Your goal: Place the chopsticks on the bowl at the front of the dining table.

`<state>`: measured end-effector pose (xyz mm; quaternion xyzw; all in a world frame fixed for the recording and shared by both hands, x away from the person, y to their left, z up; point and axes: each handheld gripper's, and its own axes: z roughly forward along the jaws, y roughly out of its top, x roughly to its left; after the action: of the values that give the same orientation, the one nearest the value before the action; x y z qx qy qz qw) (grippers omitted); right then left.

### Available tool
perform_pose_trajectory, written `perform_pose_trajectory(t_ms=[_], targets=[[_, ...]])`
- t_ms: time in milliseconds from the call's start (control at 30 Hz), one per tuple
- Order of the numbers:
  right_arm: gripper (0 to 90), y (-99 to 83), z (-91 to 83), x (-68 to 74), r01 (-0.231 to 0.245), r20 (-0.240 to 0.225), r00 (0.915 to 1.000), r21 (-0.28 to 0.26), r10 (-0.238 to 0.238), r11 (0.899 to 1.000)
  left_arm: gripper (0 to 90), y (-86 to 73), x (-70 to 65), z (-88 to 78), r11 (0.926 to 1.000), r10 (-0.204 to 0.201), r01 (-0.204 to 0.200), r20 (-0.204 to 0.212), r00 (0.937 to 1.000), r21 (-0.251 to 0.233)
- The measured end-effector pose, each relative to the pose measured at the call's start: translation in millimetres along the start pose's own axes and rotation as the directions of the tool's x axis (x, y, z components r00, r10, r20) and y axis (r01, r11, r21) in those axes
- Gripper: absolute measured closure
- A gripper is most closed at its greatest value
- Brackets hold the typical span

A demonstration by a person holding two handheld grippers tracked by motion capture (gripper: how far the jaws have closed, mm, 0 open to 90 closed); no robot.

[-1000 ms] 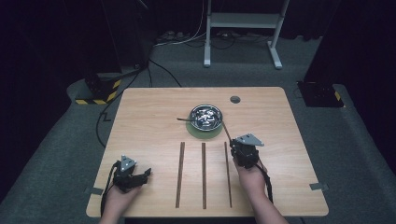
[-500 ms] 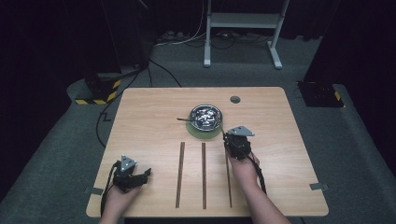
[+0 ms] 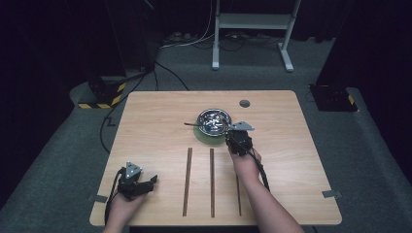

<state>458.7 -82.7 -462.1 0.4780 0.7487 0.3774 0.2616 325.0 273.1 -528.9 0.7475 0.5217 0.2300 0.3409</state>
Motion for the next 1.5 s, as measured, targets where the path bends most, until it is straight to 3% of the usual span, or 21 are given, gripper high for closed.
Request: perform_pose_trajectory(t_ms=[600, 967, 1500], targets=[[84.4, 30.6, 38.5, 9.6, 0.020, 0.010, 0.9997, 0.039, -0.020, 0.999, 26.7, 0.1, 0.1, -0.1, 1.0000, 0.000, 0.000, 0.000, 1.0000, 0.002], [84.4, 41.1, 58.1, 12.0, 0.024, 0.026, 0.9993, 0.057, -0.026, 0.998, 26.6, 0.1, 0.2, -0.1, 1.0000, 0.001, -0.001, -0.001, 1.0000, 0.003], [84.4, 53.3, 79.2, 22.5, 0.008, 0.013, 0.9999, 0.088, -0.009, 0.996, 26.8, 0.0, -0.2, -0.1, 0.9999, 0.011, -0.011, 0.008, 0.9999, 0.003]])
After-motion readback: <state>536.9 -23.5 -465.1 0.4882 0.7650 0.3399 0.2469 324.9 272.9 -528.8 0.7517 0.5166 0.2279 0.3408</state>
